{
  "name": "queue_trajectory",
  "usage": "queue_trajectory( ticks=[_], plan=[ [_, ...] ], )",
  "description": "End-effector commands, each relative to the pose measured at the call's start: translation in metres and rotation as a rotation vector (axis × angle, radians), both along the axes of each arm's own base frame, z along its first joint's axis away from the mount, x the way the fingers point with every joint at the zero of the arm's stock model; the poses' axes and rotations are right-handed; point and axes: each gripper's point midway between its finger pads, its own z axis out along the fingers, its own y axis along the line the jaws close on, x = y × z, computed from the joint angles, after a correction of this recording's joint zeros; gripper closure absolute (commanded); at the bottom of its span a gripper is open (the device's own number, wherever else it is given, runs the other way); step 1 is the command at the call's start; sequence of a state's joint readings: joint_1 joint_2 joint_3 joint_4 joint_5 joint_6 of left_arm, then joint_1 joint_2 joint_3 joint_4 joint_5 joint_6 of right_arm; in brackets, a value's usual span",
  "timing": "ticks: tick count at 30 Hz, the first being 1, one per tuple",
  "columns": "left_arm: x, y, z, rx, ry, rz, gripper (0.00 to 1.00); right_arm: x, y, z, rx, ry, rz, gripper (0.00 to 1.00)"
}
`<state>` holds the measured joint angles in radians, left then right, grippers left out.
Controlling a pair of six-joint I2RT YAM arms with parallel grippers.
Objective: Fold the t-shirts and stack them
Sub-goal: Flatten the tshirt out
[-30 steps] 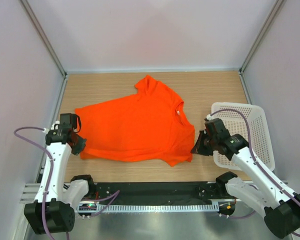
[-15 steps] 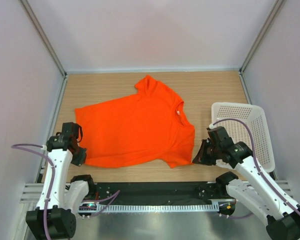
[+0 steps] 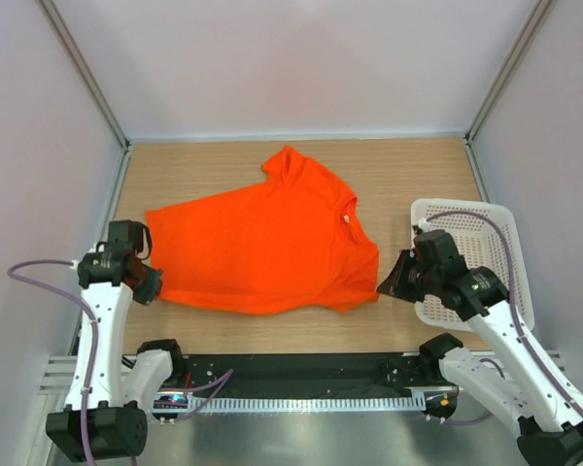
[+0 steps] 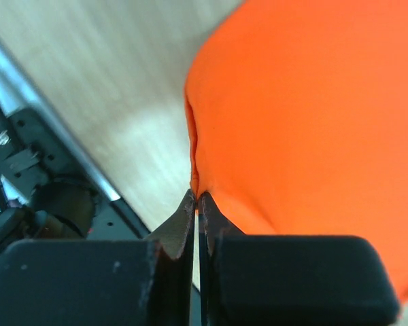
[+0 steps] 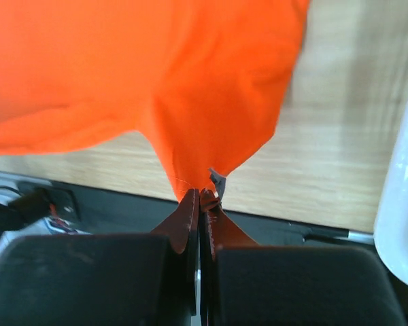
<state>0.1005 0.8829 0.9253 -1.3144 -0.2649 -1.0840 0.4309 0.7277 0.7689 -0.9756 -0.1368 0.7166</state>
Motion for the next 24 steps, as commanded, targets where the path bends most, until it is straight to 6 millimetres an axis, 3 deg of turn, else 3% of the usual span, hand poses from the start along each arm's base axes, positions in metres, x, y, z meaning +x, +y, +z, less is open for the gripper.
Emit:
queue_trajectory(
  ticks=[1,2,3,5,6,7,9,10,12,13,15,16,18,19,22,24],
  plan=[
    [0.034,0.005,0.058,0.045,-0.179,-0.073,1.00,0.048,-0.002,0.090,0.014,-0.303,-0.060,0.99],
    [0.035,0.005,0.069,0.042,-0.192,-0.069,1.00,0.056,0.000,0.101,0.015,-0.325,-0.061,0.99],
    [0.045,0.004,0.096,0.043,-0.262,-0.071,1.00,0.071,-0.001,0.133,0.022,-0.422,-0.085,0.99],
    [0.054,0.003,0.122,0.043,-0.321,-0.085,1.00,0.090,0.002,0.159,0.028,-0.495,-0.106,0.99],
    [0.065,0.001,0.151,0.046,-0.405,-0.106,1.00,0.097,0.003,0.175,0.037,-0.541,-0.110,0.99],
    [0.070,0.000,0.164,0.054,-0.441,-0.126,1.00,0.104,0.005,0.213,0.070,-0.639,-0.118,0.99],
    [0.077,0.000,0.194,0.084,-0.529,-0.170,1.00,0.117,0.005,0.246,0.076,-0.721,-0.131,0.99],
    [0.078,-0.001,0.219,0.101,-0.603,-0.183,1.00,0.117,0.003,0.287,0.104,-0.817,-0.143,0.99],
    [0.078,-0.002,0.244,0.136,-0.673,-0.225,1.00,0.120,-0.003,0.322,0.094,-0.911,-0.156,0.99],
    [0.075,-0.003,0.270,0.161,-0.747,-0.244,1.00,0.112,-0.006,0.359,0.129,-0.994,-0.163,0.99],
    [0.069,-0.010,0.298,0.198,-0.829,-0.308,1.00,0.097,-0.013,0.402,0.144,-1.102,-0.151,0.99],
    [0.059,-0.012,0.324,0.224,-0.909,-0.322,1.00,0.090,-0.015,0.415,0.155,-1.135,-0.145,0.99],
    [0.043,-0.016,0.353,0.260,-1.000,-0.359,1.00,0.067,-0.020,0.444,0.176,-1.224,-0.115,0.99],
    [0.023,-0.016,0.381,0.291,-1.092,-0.353,1.00,0.054,-0.025,0.455,0.186,-1.265,-0.109,0.99],
    [-0.011,-0.015,0.419,0.345,-1.231,-0.345,1.00,0.012,-0.037,0.487,0.216,-1.389,-0.070,0.99],
    [-0.048,-0.011,0.451,0.393,-1.360,-0.308,1.00,-0.012,-0.047,0.507,0.241,-1.468,-0.076,0.99]
  ],
)
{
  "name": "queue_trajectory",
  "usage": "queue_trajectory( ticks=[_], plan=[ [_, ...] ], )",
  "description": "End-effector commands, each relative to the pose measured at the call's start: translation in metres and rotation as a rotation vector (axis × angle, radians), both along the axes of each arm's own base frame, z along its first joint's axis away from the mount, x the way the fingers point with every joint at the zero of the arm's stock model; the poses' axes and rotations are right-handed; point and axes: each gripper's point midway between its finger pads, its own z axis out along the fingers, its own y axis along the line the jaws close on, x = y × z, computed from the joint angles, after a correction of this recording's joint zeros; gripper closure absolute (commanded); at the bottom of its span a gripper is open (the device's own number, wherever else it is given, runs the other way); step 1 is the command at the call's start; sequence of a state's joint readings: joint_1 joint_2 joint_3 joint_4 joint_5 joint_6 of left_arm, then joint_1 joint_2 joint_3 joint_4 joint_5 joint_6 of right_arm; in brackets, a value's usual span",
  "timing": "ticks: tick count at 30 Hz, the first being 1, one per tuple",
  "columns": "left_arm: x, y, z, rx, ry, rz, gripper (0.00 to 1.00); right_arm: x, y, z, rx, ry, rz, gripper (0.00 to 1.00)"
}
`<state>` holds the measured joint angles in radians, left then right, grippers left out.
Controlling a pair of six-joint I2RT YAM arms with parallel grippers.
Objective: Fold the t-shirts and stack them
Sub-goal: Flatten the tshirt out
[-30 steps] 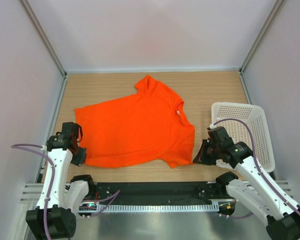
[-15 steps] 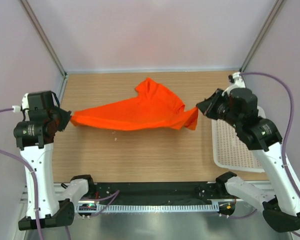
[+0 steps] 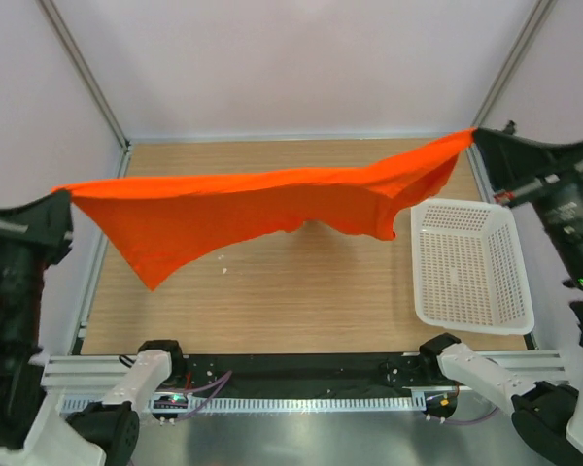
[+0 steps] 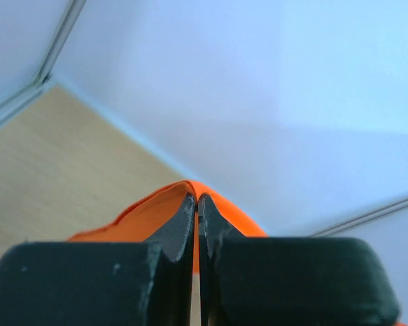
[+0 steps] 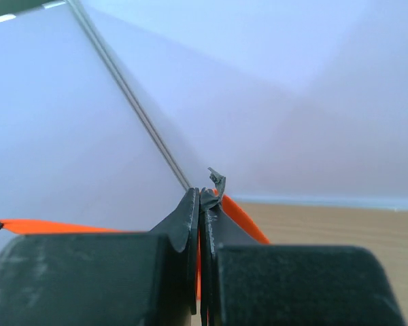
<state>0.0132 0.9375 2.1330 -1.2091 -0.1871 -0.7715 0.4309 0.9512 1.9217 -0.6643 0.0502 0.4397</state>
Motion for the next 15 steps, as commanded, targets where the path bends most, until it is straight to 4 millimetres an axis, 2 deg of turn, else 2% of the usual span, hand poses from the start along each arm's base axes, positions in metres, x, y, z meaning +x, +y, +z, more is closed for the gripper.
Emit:
queue_trajectory(
  ticks=[1,3,5,7,11,12,14,15],
  plan=[
    [-0.072,0.010,0.065,0.054,-0.289,0.057,1.00,-0.062,-0.016,0.053,0.016,-0.235,0.049,0.99],
    [-0.089,0.010,0.079,0.059,-0.354,0.059,1.00,-0.079,-0.020,0.068,0.042,-0.291,0.062,0.99],
    [-0.097,0.008,0.088,0.049,-0.406,0.052,1.00,-0.083,-0.019,0.074,0.060,-0.310,0.080,0.99],
    [-0.086,0.008,0.082,0.045,-0.380,0.048,1.00,-0.076,-0.016,0.076,0.066,-0.307,0.080,0.99],
    [-0.037,0.004,0.055,-0.005,-0.278,0.023,1.00,-0.040,-0.008,0.069,0.074,-0.273,0.041,0.99],
    [-0.009,0.002,0.036,-0.011,-0.218,0.012,1.00,-0.016,0.001,0.053,0.060,-0.221,0.036,0.99],
    [0.020,0.002,0.015,-0.025,-0.141,0.013,1.00,0.015,0.004,0.035,0.063,-0.168,-0.011,0.99],
    [0.033,0.002,0.006,-0.028,-0.112,0.010,1.00,0.046,0.014,0.010,0.036,-0.106,-0.029,0.99]
  ],
)
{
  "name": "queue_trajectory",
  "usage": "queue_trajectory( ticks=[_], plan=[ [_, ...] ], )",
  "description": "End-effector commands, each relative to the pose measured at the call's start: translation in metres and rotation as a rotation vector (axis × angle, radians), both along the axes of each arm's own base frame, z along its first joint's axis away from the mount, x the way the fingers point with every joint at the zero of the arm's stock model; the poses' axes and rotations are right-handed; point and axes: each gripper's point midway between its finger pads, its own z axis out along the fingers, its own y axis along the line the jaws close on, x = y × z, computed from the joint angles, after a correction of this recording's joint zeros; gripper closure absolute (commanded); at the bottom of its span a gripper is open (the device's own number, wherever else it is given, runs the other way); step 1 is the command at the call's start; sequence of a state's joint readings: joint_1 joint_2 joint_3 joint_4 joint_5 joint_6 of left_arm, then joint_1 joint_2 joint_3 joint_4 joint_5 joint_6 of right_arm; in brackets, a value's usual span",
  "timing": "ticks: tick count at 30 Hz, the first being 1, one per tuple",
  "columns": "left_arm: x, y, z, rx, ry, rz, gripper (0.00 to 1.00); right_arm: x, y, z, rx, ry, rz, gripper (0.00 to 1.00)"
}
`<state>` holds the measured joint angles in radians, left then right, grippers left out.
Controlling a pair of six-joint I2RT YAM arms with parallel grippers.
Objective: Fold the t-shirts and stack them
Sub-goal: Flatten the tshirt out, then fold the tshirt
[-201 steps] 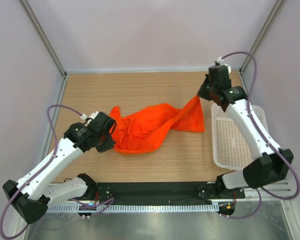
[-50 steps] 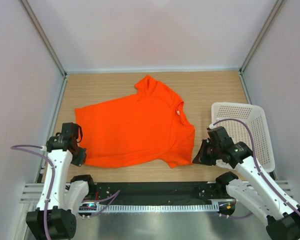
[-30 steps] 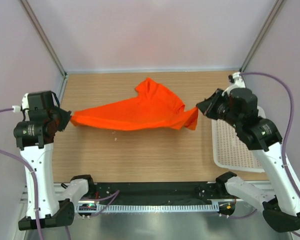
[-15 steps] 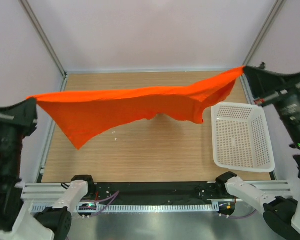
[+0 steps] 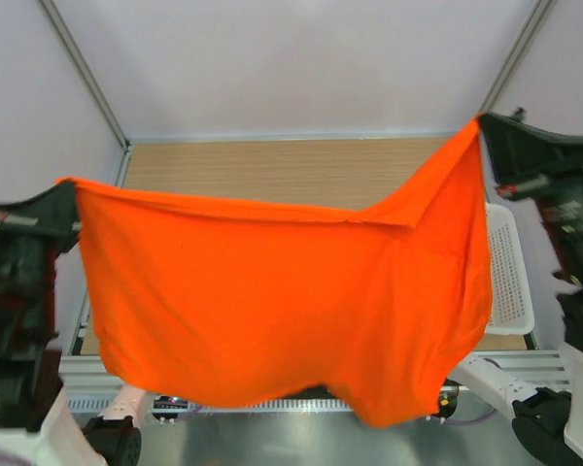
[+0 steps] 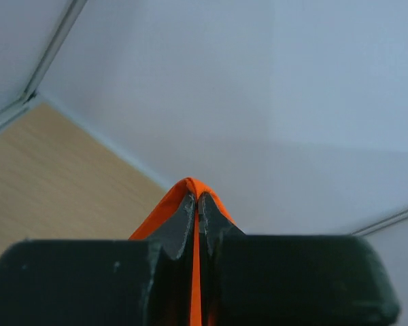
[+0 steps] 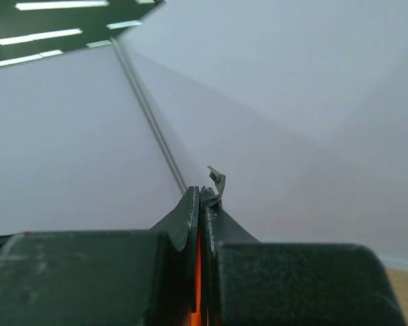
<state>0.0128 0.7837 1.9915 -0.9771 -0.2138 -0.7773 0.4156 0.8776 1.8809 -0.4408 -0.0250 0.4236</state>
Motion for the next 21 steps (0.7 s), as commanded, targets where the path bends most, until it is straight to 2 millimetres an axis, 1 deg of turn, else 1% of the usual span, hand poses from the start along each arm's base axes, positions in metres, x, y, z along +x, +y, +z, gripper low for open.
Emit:
queue_trajectory(
  ticks=[1,2,3,5,6,7,8,9,10,11,12,13,14,16,17,18,19,20,21],
  plan=[
    [0.094,-0.001,-0.058,-0.025,0.224,-0.008,1.00,0.106,0.026,-0.057,-0.045,0.180,-0.101,0.99],
    [0.107,0.001,-0.073,-0.026,0.262,0.001,1.00,0.123,0.028,-0.071,-0.071,0.205,-0.128,0.99],
    [0.136,0.005,-0.105,-0.022,0.348,0.024,1.00,0.157,0.031,-0.108,-0.109,0.295,-0.189,0.99],
    [0.165,0.009,-0.139,-0.016,0.439,0.041,1.00,0.183,0.035,-0.138,-0.183,0.336,-0.240,0.99],
    [0.178,0.010,-0.157,-0.019,0.486,0.047,1.00,0.199,0.036,-0.165,-0.215,0.388,-0.266,0.99],
    [0.206,0.005,-0.186,-0.015,0.550,0.017,1.00,0.214,0.040,-0.183,-0.240,0.424,-0.278,0.99],
    [0.220,0.001,-0.202,-0.013,0.583,-0.003,1.00,0.225,0.042,-0.192,-0.246,0.427,-0.289,0.99],
    [0.230,-0.002,-0.217,-0.015,0.615,-0.022,1.00,0.237,0.041,-0.218,-0.270,0.471,-0.303,0.99],
    [0.243,-0.004,-0.231,-0.013,0.639,-0.035,1.00,0.252,0.043,-0.239,-0.282,0.515,-0.315,0.99],
    [0.264,-0.010,-0.263,-0.024,0.688,-0.071,1.00,0.262,0.040,-0.259,-0.282,0.554,-0.328,0.99],
    [0.274,-0.012,-0.280,-0.031,0.723,-0.090,1.00,0.273,0.029,-0.272,-0.254,0.592,-0.350,0.99],
    [0.283,-0.011,-0.297,-0.045,0.754,-0.091,1.00,0.282,0.028,-0.288,-0.256,0.622,-0.339,0.99],
    [0.299,-0.011,-0.328,-0.053,0.813,-0.100,1.00,0.295,0.025,-0.311,-0.259,0.663,-0.346,0.99],
    [0.314,-0.009,-0.354,-0.033,0.865,-0.111,1.00,0.313,0.012,-0.334,-0.240,0.712,-0.363,0.99],
    [0.323,-0.007,-0.369,-0.030,0.894,-0.106,1.00,0.329,0.013,-0.355,-0.255,0.750,-0.362,0.99],
    [0.338,-0.005,-0.390,-0.032,0.936,-0.114,1.00,0.337,0.011,-0.364,-0.264,0.766,-0.363,0.99],
    [0.347,-0.005,-0.404,-0.035,0.961,-0.121,1.00,0.345,0.009,-0.372,-0.283,0.778,-0.363,0.99],
    [0.355,-0.003,-0.411,-0.034,0.973,-0.129,1.00,0.355,0.012,-0.373,-0.291,0.778,-0.345,0.99],
    [0.371,-0.004,-0.429,-0.045,1.002,-0.148,1.00,0.367,0.015,-0.396,-0.313,0.819,-0.326,0.99]
  ],
)
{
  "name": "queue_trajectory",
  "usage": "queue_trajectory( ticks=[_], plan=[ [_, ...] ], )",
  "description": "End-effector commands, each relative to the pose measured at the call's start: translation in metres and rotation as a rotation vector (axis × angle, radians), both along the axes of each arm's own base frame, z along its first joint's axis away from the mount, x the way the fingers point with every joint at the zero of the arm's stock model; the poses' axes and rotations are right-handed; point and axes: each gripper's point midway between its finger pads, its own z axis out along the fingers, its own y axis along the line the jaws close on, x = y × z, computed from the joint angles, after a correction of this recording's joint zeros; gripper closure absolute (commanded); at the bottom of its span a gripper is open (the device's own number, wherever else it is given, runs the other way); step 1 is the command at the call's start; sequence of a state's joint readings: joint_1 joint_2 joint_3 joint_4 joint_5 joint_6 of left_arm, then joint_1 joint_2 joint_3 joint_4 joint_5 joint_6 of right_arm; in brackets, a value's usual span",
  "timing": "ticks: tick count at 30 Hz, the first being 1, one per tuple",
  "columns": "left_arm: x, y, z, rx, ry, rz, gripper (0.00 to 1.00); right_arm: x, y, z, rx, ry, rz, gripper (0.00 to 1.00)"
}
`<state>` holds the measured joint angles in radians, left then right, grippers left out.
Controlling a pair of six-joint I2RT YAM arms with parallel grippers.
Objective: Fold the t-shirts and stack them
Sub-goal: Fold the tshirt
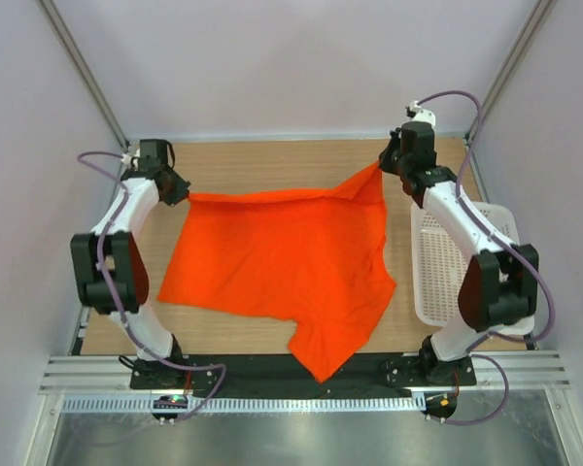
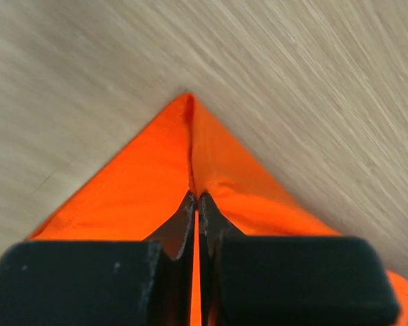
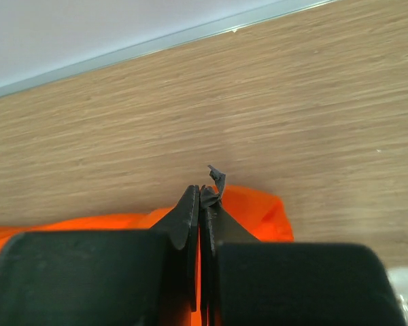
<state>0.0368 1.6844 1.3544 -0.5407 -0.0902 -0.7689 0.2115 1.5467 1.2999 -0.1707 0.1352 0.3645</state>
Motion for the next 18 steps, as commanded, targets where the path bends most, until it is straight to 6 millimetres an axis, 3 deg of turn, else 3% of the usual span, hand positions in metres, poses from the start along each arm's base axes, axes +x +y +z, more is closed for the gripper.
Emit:
queue_trajectory(
  ticks=[1,2,3,4,5,7,8,10,13,14,18],
  plan=[
    [0.056,0.003,0.003,-0.024,-0.094,-0.045,1.00,0.047,0.006,0.012,0.031,-0.087,0.043,0.99],
    [0.064,0.002,-0.001,-0.026,-0.091,-0.058,1.00,0.056,0.013,0.019,0.048,-0.097,0.082,0.99],
    [0.070,0.002,-0.010,-0.029,-0.077,-0.064,1.00,0.067,0.015,-0.003,0.041,-0.052,0.082,0.99],
    [0.084,0.004,-0.015,-0.027,-0.074,-0.063,1.00,0.074,0.013,-0.004,0.038,-0.043,0.078,0.99],
    [0.089,0.003,-0.021,-0.043,-0.066,-0.073,1.00,0.082,0.013,0.007,0.036,-0.052,0.076,0.99],
    [0.103,0.004,-0.024,-0.068,-0.065,-0.077,1.00,0.093,0.021,-0.007,0.047,-0.008,0.107,0.99],
    [0.108,0.004,-0.023,-0.079,-0.071,-0.078,1.00,0.096,0.021,0.000,0.051,0.002,0.100,0.99],
    [0.114,0.004,-0.024,-0.088,-0.064,-0.089,1.00,0.098,0.011,-0.004,0.036,0.036,0.035,0.99],
    [0.106,0.004,-0.029,-0.080,-0.009,-0.125,1.00,0.080,-0.005,-0.004,0.044,0.129,-0.046,0.99],
    [0.103,0.003,-0.029,-0.085,0.002,-0.134,1.00,0.066,-0.008,-0.014,0.048,0.189,-0.069,0.99],
    [0.079,0.006,-0.037,-0.101,0.079,-0.151,1.00,0.025,-0.012,-0.020,0.104,0.265,-0.118,0.99]
  ],
)
